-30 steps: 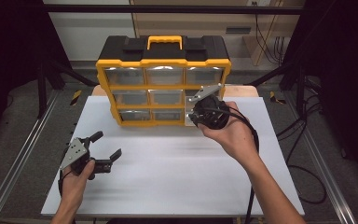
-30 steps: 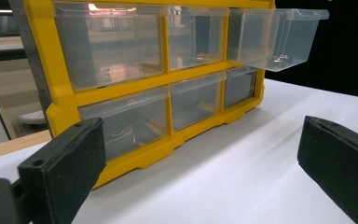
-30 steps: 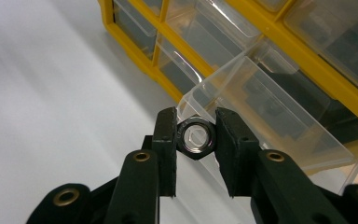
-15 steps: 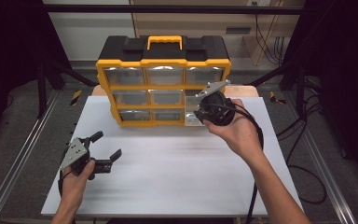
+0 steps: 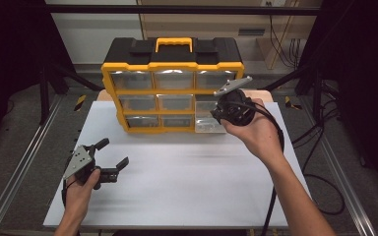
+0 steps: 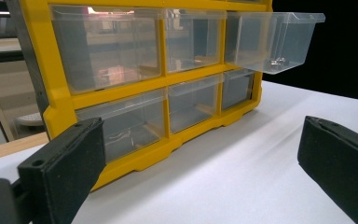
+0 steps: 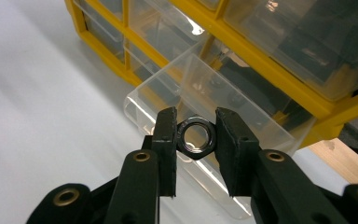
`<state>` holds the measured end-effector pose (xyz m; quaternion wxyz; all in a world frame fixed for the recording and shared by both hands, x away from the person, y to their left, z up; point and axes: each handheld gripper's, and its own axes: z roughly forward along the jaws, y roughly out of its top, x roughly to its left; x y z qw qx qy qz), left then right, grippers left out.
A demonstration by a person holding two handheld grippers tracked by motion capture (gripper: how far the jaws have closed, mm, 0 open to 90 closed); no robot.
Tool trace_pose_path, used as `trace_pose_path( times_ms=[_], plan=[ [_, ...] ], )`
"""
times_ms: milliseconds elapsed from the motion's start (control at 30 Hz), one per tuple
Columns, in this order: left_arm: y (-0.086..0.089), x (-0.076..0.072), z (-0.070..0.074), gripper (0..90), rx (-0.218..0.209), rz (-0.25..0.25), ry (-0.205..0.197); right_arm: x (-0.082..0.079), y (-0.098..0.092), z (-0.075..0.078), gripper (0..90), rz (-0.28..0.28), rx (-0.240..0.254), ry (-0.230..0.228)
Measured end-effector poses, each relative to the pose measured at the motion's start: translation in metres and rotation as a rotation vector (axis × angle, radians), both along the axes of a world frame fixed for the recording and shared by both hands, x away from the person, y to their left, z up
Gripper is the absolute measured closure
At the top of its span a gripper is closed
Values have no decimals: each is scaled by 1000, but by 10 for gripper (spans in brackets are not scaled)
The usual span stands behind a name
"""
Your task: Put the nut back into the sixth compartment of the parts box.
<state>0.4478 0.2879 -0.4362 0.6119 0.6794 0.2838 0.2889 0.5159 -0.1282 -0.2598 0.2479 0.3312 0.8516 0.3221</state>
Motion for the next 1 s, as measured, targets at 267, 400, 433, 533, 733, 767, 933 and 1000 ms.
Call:
trace_pose_path(
  times_ms=[267,400,433,533,733,767,933,1000],
  plan=[
    [0,0,0,10,-3,-2,1,8,0,4,703,-19,-7,14],
    [1,0,0,10,-9,-2,1,14,1,4,703,-28,-11,15],
    [1,0,0,10,-8,-2,0,15,0,4,703,-28,-9,12],
    [0,0,0,10,-10,-3,0,17,1,5,703,-50,1,28],
    [0,0,0,10,-9,-3,0,23,-1,4,703,-54,-6,33],
    [0,0,0,10,-9,-3,0,24,-1,4,703,-57,-9,38],
    [0,0,0,10,-9,-4,-1,31,0,1,703,-66,-22,53],
    [1,0,0,10,-10,-4,0,33,0,-1,703,-69,-21,58]
  ],
)
